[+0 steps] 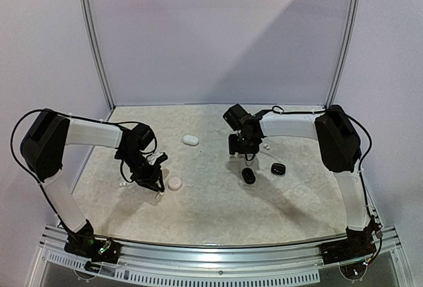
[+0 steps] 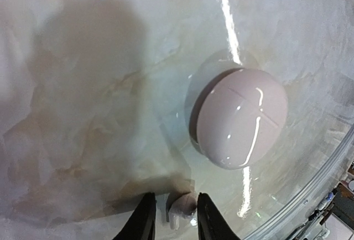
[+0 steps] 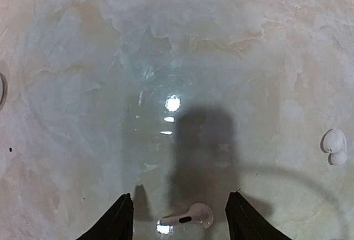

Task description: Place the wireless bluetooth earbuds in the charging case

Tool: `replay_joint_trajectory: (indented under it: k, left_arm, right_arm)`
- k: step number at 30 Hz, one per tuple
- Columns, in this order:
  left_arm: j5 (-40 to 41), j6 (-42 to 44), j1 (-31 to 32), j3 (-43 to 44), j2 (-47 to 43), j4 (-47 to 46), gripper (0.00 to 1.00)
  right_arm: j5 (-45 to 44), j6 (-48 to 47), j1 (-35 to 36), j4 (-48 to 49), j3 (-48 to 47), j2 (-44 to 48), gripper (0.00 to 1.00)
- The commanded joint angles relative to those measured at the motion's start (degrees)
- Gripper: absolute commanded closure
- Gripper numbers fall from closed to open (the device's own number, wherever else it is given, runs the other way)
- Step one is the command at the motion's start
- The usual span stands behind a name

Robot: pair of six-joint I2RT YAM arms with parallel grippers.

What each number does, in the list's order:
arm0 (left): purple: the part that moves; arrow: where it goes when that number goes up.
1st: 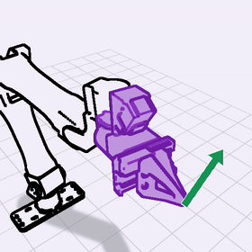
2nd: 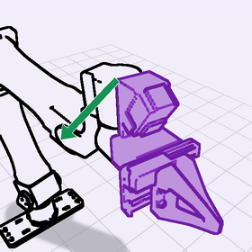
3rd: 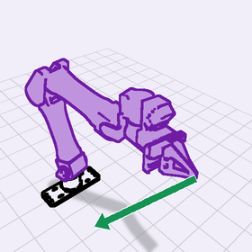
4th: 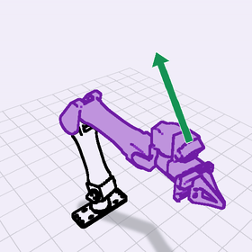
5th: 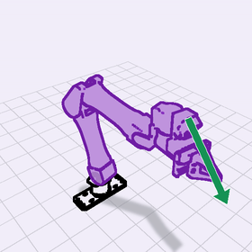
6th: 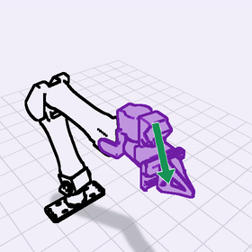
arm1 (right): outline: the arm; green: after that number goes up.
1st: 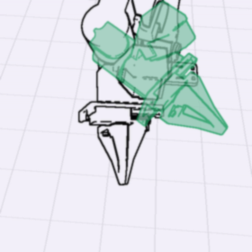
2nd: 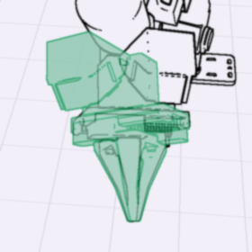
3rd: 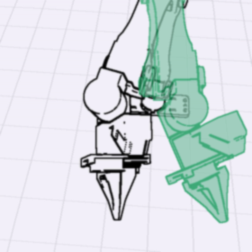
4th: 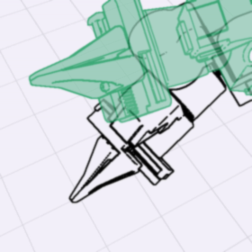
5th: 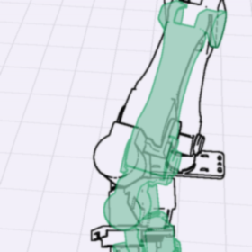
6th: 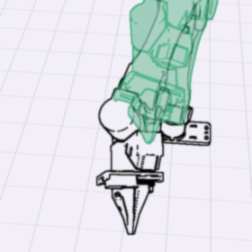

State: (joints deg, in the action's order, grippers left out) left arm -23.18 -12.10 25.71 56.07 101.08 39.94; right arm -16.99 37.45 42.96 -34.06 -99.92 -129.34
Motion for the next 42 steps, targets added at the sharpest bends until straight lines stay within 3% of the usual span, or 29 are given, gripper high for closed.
replay_joint_trajectory:
  k: [1, 11, 23, 42]
  left_arm:
    - [4.49, -0.13, -1.34, -1.83, -1.15, 0.52, 0.74]
    - [2.34, -0.06, -1.42, -3.63, -1.84, -0.61, 0.73]
    - [-0.7, -1.15, 0.01, -6.58, -0.31, -3.06, 0.74]
    - [-1.27, -1.01, 1.27, -6.49, 0.28, -3.33, 0.78]
  right_arm:
    - [1.62, -0.76, -0.84, -1.08, -3.19, -3.73, 0.42]
    - [9.36, -3.66, -0.82, -0.98, -3.34, -6.03, 0.55]
    - [13.64, -8.41, 2.35, -1.59, 0.42, -3.53, 0.62]
    - [14.16, -8.65, 11.24, -3.96, 7.11, 3.94, 0.63]
